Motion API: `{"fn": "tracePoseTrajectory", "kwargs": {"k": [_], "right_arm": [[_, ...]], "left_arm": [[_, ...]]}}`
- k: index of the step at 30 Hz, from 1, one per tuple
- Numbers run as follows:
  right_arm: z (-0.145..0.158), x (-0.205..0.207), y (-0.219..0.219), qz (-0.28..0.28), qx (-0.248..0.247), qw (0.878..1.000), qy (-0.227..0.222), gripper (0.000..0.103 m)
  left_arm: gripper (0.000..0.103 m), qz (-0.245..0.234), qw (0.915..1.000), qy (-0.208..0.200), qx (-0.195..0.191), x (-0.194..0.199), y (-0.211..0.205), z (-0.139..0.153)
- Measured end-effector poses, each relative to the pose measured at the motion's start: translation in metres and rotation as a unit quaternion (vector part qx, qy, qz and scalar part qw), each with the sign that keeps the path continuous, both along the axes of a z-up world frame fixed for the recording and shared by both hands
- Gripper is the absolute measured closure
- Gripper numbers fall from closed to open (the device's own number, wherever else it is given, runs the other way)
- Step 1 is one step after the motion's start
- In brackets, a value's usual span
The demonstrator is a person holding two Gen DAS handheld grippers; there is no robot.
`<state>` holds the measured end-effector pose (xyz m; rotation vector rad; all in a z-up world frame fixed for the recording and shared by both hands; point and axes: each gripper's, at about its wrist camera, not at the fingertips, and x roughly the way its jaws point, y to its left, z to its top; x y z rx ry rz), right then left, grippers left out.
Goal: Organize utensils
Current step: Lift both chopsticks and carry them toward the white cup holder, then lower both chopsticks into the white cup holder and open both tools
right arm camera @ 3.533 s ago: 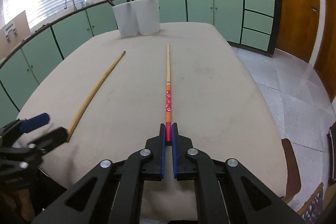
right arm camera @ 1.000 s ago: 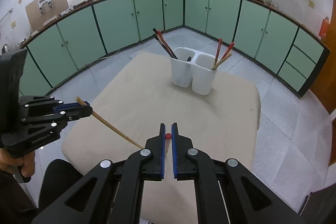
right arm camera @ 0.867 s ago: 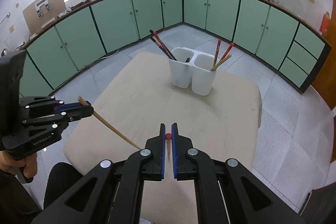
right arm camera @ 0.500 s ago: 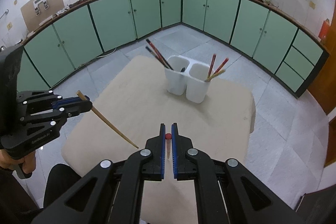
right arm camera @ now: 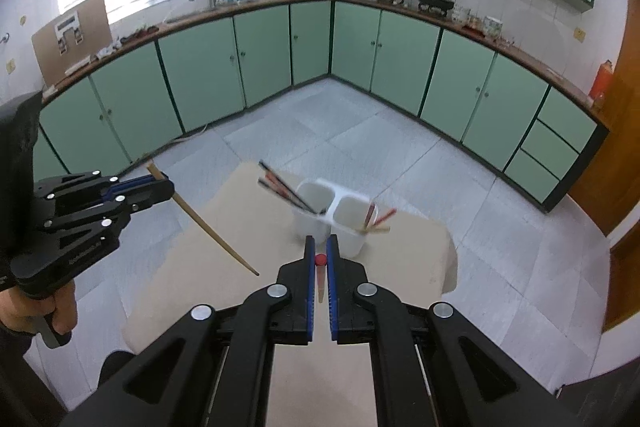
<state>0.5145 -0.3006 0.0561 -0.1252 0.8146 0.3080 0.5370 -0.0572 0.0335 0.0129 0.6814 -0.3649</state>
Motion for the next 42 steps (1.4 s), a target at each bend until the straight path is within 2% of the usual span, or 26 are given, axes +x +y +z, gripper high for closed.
{"fn": "tracePoseTrajectory", "kwargs": {"k": [9, 12, 20, 27, 32, 37, 42], "right_arm": [[0.024, 0.035, 0.009, -0.013, 0.005, 1.000, -0.022, 0.098], [0.026, 0.051, 0.012, -0.019, 0.003, 0.999, -0.026, 0.098], [0.013, 0.108, 0.013, -0.048, -0.005, 0.999, -0.019, 0.098], [-0.026, 0.155, 0.001, -0.073, 0.010, 0.997, 0.003, 0.098], [-0.072, 0.183, -0.009, -0.087, 0.015, 0.996, 0.029, 0.098], [-0.107, 0.196, -0.017, -0.096, 0.021, 0.994, 0.053, 0.098], [-0.121, 0.198, -0.021, -0.097, 0.030, 0.993, 0.063, 0.097]], "left_arm": [[0.097, 0.026, 0.9989, -0.030, -0.025, 0.044, -0.013, 0.030], [0.097, 0.031, 0.9986, -0.039, -0.017, 0.060, -0.022, 0.032], [0.097, 0.046, 0.9971, -0.056, -0.025, 0.112, -0.033, 0.028], [0.097, 0.057, 0.9970, -0.041, -0.032, 0.158, -0.037, -0.014], [0.097, 0.058, 0.9978, -0.014, -0.029, 0.178, -0.039, -0.056], [0.097, 0.053, 0.9985, 0.014, -0.011, 0.189, -0.040, -0.095], [0.096, 0.045, 0.9983, 0.036, -0.011, 0.196, -0.037, -0.114]]}}
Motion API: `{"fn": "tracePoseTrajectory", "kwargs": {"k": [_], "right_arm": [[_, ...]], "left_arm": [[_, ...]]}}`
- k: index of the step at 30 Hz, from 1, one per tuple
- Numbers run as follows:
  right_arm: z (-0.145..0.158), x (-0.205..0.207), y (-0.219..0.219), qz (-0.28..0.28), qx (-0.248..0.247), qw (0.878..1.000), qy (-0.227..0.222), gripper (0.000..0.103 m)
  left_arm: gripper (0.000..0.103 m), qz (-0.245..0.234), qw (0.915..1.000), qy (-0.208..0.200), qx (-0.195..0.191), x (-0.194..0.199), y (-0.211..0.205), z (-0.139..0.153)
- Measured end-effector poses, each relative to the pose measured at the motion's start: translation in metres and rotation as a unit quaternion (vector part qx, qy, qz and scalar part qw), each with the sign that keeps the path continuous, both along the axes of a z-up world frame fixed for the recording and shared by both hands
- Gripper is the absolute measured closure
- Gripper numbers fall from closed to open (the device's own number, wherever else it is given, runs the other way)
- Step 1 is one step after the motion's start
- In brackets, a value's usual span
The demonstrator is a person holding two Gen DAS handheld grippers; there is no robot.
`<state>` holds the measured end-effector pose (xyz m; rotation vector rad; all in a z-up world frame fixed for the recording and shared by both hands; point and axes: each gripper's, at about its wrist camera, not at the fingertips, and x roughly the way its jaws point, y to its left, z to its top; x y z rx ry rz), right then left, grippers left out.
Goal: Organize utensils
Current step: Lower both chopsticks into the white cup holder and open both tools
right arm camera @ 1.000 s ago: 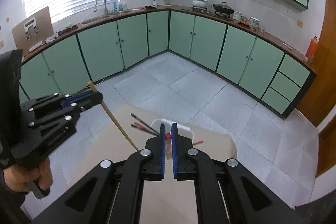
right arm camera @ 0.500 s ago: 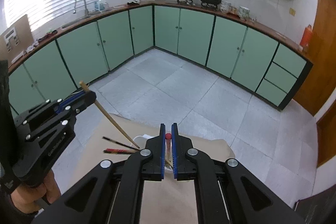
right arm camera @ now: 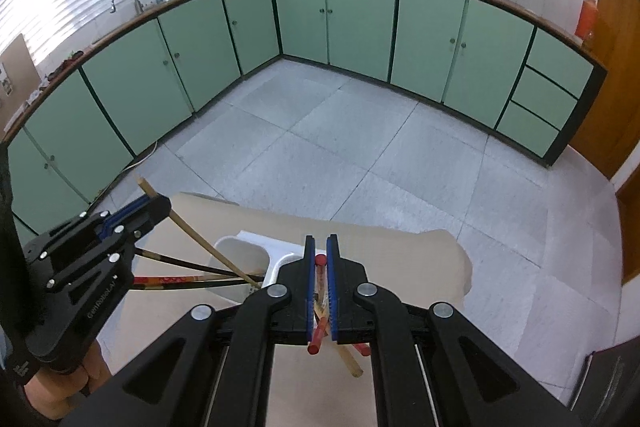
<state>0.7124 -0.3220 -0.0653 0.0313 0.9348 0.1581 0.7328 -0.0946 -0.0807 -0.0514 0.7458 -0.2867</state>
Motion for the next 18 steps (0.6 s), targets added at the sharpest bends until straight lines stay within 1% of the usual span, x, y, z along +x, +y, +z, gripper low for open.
{"fn": "tracePoseTrajectory", "kwargs": {"k": [1, 2, 3, 5, 9, 10, 11, 12, 14, 15, 17, 18], "right_arm": [[0.000, -0.002, -0.001, -0.003, 0.004, 1.000, -0.002, 0.094], [0.000, -0.002, -0.001, -0.002, 0.003, 1.000, -0.003, 0.091], [0.001, -0.003, 0.000, -0.002, 0.001, 1.000, -0.004, 0.091], [0.003, -0.006, -0.001, -0.002, -0.001, 1.000, -0.006, 0.091], [0.013, -0.015, -0.004, -0.005, 0.007, 1.000, -0.020, 0.090], [0.015, -0.018, -0.005, -0.006, 0.011, 1.000, -0.024, 0.088], [0.019, -0.023, -0.008, -0.008, 0.016, 0.999, -0.031, 0.084], [0.023, -0.028, -0.009, -0.009, 0.019, 0.999, -0.039, 0.082], [0.029, -0.047, -0.015, -0.017, 0.025, 0.998, -0.060, 0.062], [0.030, -0.054, -0.017, -0.020, 0.023, 0.997, -0.068, 0.058], [0.030, -0.075, -0.021, -0.029, 0.019, 0.996, -0.087, 0.044], [0.028, -0.086, -0.023, -0.031, 0.020, 0.995, -0.095, 0.040]], "left_arm": [[0.095, 0.002, 1.0000, 0.002, 0.000, 0.000, 0.001, -0.002], [0.090, 0.003, 1.0000, 0.003, 0.002, 0.001, 0.001, -0.002], [0.088, 0.002, 1.0000, 0.003, 0.002, -0.001, 0.003, -0.002], [0.074, 0.004, 1.0000, -0.001, 0.003, -0.004, 0.005, 0.001], [0.067, 0.012, 0.9999, -0.008, -0.004, -0.012, 0.016, 0.015], [0.063, 0.014, 0.9999, -0.009, -0.003, -0.015, 0.018, 0.018], [0.058, 0.015, 0.9998, -0.011, -0.004, -0.017, 0.021, 0.021], [0.055, 0.018, 0.9998, -0.011, -0.004, -0.021, 0.025, 0.025], [0.038, 0.020, 0.9997, -0.009, -0.010, -0.032, 0.035, 0.031], [0.034, 0.023, 0.9997, -0.008, -0.009, -0.037, 0.038, 0.032], [0.022, 0.024, 0.9997, -0.009, -0.006, -0.052, 0.047, 0.034], [0.019, 0.027, 0.9996, -0.009, -0.003, -0.060, 0.051, 0.033]]}}
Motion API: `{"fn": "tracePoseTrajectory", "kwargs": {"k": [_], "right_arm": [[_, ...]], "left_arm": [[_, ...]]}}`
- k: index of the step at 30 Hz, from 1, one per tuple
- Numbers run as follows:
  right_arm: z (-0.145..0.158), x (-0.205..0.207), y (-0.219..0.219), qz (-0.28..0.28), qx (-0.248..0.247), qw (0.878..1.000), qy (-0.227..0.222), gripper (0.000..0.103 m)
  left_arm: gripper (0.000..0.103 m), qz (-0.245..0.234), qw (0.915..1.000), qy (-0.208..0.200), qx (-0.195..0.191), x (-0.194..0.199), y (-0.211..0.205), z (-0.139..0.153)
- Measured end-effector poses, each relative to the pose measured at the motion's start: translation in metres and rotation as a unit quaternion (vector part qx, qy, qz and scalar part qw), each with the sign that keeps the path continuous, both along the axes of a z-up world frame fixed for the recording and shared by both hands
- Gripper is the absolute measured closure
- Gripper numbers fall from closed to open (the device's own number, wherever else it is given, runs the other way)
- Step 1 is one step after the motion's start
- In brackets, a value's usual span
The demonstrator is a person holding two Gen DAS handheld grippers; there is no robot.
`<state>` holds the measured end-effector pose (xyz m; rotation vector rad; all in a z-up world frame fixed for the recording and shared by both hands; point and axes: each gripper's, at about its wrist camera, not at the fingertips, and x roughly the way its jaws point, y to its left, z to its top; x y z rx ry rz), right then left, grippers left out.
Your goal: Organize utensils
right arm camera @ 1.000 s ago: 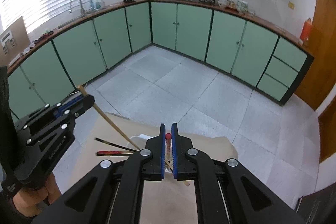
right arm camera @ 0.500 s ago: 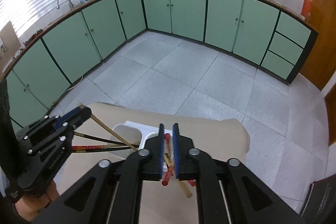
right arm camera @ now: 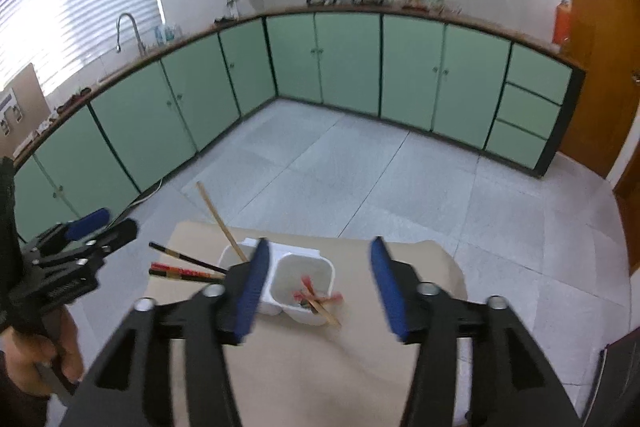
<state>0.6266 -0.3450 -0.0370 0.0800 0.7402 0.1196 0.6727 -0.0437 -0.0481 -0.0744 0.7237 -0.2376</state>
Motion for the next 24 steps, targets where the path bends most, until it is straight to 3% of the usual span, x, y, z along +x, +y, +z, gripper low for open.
{"fn": "tracePoseTrajectory", "kwargs": {"k": [2, 6, 11, 17, 24], "right_arm": [[-0.004, -0.022, -0.005, -0.008, 0.014, 1.000, -0.016, 0.027], [-0.019, -0.069, -0.006, -0.007, 0.031, 0.999, -0.035, 0.024], [-0.036, -0.143, 0.003, -0.015, 0.032, 0.997, -0.071, 0.007], [-0.048, -0.236, 0.030, -0.020, -0.006, 0.994, -0.108, 0.006], [-0.059, -0.337, 0.054, -0.045, -0.004, 0.995, -0.090, 0.006]], "left_arm": [[0.016, 0.006, 1.0000, 0.001, 0.006, -0.017, 0.007, -0.005], [0.013, 0.013, 0.9999, -0.001, 0.005, -0.054, 0.022, -0.014], [0.007, 0.017, 0.9984, -0.037, 0.040, -0.122, 0.030, -0.018], [0.005, 0.032, 0.9934, -0.074, 0.082, -0.239, 0.038, -0.032], [0.005, 0.048, 0.9946, -0.060, 0.069, -0.354, 0.051, -0.043]]}}
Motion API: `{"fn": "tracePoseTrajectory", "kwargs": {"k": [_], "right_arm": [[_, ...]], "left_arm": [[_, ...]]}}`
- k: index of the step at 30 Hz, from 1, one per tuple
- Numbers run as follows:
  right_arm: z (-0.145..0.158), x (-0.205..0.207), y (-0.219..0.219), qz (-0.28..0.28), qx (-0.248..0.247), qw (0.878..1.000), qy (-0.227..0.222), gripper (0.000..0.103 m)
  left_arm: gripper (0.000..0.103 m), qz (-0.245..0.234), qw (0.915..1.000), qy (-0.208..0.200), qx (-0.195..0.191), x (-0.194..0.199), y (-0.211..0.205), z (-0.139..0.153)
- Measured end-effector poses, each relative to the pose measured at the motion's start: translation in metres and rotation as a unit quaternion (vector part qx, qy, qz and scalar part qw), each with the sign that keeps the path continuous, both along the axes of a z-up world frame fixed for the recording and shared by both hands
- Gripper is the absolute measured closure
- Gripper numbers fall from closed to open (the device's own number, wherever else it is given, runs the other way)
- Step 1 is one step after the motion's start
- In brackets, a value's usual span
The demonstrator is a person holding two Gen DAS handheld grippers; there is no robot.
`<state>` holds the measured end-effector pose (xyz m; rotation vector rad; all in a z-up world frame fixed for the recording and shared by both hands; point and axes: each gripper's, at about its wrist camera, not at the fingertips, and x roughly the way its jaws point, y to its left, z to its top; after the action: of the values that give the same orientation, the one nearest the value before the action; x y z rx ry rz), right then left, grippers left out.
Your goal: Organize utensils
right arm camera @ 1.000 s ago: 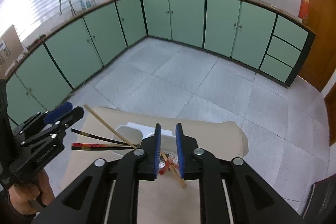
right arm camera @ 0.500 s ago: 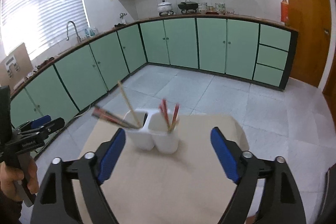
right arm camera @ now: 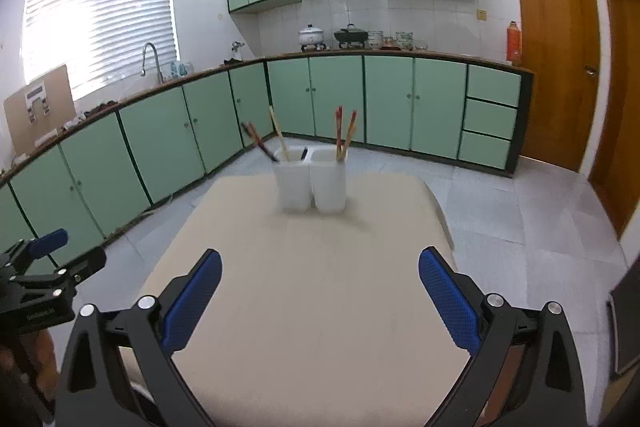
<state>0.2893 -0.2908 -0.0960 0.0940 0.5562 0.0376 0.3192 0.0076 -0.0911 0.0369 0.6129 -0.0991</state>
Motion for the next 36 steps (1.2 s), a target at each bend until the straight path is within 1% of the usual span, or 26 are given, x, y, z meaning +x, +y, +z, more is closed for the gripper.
{"fn": "tracePoseTrajectory", "kwargs": {"k": [3, 6, 8, 10, 13, 16, 19, 22, 24, 27, 29, 31, 36], "right_arm": [[0.001, -0.038, 0.007, -0.006, 0.002, 1.000, 0.000, 0.006], [0.004, -0.072, 0.015, -0.016, -0.019, 1.000, -0.010, 0.006], [0.009, -0.093, 0.020, -0.020, -0.035, 0.999, -0.019, 0.006], [0.015, -0.120, 0.023, -0.028, -0.049, 0.998, -0.042, 0.006], [0.023, -0.150, 0.025, -0.035, -0.054, 0.996, -0.065, 0.006], [0.032, -0.183, 0.026, -0.038, -0.050, 0.994, -0.085, 0.006], [0.036, -0.205, 0.026, -0.038, -0.049, 0.994, -0.093, 0.006], [0.041, -0.227, 0.027, -0.037, -0.052, 0.992, -0.105, 0.006], [0.042, -0.238, 0.027, -0.035, -0.051, 0.992, -0.106, 0.006], [0.043, -0.249, 0.027, -0.034, -0.049, 0.992, -0.110, 0.006], [0.043, -0.255, 0.028, -0.034, -0.048, 0.992, -0.113, 0.006], [0.043, -0.258, 0.027, -0.035, -0.048, 0.992, -0.113, 0.006], [0.040, -0.260, 0.024, -0.038, -0.045, 0.992, -0.111, 0.006]], "left_arm": [[0.005, 0.032, 0.9994, -0.009, -0.007, -0.042, 0.007, 0.008], [0.005, 0.043, 0.9988, -0.024, -0.004, -0.083, 0.007, 0.021], [0.005, 0.036, 0.9989, -0.030, -0.002, -0.112, 0.004, 0.029], [0.005, 0.021, 0.9992, -0.034, -0.003, -0.132, 0.002, 0.036], [0.005, -0.007, 0.9991, -0.036, -0.022, -0.168, 0.003, 0.045], [0.005, 0.009, 0.9992, -0.037, -0.008, -0.199, 0.000, 0.046], [0.005, 0.020, 0.9993, -0.030, 0.005, -0.225, -0.007, 0.043], [0.005, 0.029, 0.9983, -0.048, 0.011, -0.256, -0.006, 0.042], [0.005, 0.037, 0.9978, -0.055, 0.004, -0.270, -0.003, 0.045], [0.005, 0.048, 0.9966, -0.065, -0.014, -0.280, 0.005, 0.053], [0.005, 0.058, 0.9953, -0.077, -0.014, -0.284, 0.008, 0.058], [0.005, 0.057, 0.9946, -0.085, -0.014, -0.288, 0.009, 0.063], [0.005, 0.049, 0.9954, -0.077, -0.029, -0.288, 0.007, 0.062]]}}
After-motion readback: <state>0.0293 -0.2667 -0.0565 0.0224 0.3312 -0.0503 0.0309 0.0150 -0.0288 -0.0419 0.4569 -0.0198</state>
